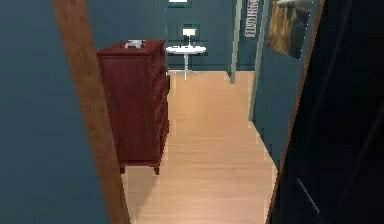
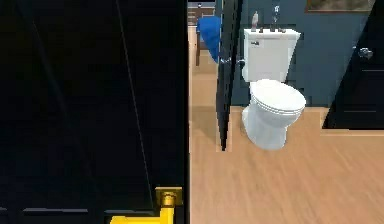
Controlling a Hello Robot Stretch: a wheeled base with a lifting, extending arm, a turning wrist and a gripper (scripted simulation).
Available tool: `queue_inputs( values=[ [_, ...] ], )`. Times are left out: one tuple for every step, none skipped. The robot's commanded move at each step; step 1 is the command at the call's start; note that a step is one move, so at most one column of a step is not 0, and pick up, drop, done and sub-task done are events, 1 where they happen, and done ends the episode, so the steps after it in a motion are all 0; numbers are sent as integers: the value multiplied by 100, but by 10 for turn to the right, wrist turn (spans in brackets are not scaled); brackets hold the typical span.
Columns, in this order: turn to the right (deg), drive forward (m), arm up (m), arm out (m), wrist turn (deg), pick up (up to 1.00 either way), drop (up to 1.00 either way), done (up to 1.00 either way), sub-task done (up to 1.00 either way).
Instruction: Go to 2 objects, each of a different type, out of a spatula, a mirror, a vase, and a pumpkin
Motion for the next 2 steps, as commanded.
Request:
queue_inputs(
  values=[
    [0, 100, 0, 0, 0, 0, 0, 0, 0],
    [0, 100, 0, 0, 0, 0, 0, 0, 0]
  ],
)
